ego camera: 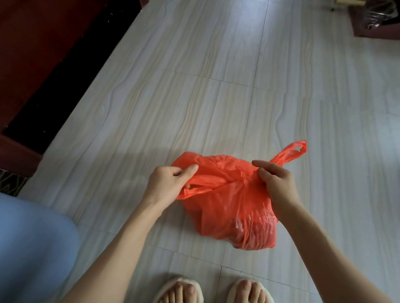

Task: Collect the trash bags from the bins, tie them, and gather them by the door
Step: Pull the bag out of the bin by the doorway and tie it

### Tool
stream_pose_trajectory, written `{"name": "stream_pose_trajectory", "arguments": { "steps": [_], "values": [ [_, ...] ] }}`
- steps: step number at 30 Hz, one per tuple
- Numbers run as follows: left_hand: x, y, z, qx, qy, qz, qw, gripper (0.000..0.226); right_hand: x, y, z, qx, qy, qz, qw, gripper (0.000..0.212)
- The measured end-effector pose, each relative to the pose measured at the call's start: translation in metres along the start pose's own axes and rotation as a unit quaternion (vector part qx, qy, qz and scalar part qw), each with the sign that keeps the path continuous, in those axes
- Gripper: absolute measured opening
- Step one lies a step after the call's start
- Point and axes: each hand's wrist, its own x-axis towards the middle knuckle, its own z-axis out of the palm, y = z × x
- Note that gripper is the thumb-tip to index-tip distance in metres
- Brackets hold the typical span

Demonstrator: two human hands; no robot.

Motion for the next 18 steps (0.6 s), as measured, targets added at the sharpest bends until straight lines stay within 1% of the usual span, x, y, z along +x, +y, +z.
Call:
{"name": "stream_pose_trajectory", "arguments": {
  "steps": [1, 3, 7, 10, 13, 15, 16, 17, 18],
  "values": [
    [0.001, -0.004, -0.004, 0.034, 0.012, 0.010, 0.999, 0.051, 0.002, 0.003, -0.003, 0.027, 0.021, 0.021, 0.999, 0.031],
    [0.000, -0.009, -0.011, 0.050, 0.016, 0.014, 0.999, 0.053, 0.007, 0.008, -0.007, 0.077, 0.063, 0.066, 0.993, 0.032],
    [-0.002, -0.026, -0.021, 0.045, 0.018, -0.032, 0.998, 0.055, 0.012, 0.013, -0.013, 0.128, 0.128, 0.134, 0.974, 0.036],
    [-0.004, -0.041, -0.033, 0.024, 0.035, -0.071, 0.997, 0.050, 0.012, 0.017, -0.017, 0.165, 0.159, 0.185, 0.956, 0.038],
    [-0.009, -0.054, -0.039, 0.023, 0.033, -0.091, 0.995, 0.047, 0.009, 0.028, -0.020, 0.180, 0.171, 0.225, 0.942, 0.038],
    [-0.012, -0.056, -0.040, 0.030, 0.003, -0.096, 0.995, 0.044, 0.006, 0.033, -0.022, 0.173, 0.171, 0.212, 0.947, 0.034],
    [-0.013, -0.054, -0.040, 0.013, -0.027, -0.099, 0.995, 0.042, 0.004, 0.034, -0.024, 0.157, 0.171, 0.190, 0.954, 0.032],
    [-0.014, -0.051, -0.041, -0.034, -0.060, -0.105, 0.992, 0.043, 0.000, 0.034, -0.024, 0.131, 0.168, 0.160, 0.964, 0.031],
    [-0.015, -0.047, -0.043, -0.118, -0.097, -0.113, 0.982, 0.045, -0.002, 0.033, -0.023, 0.103, 0.162, 0.126, 0.973, 0.031]
  ]
}}
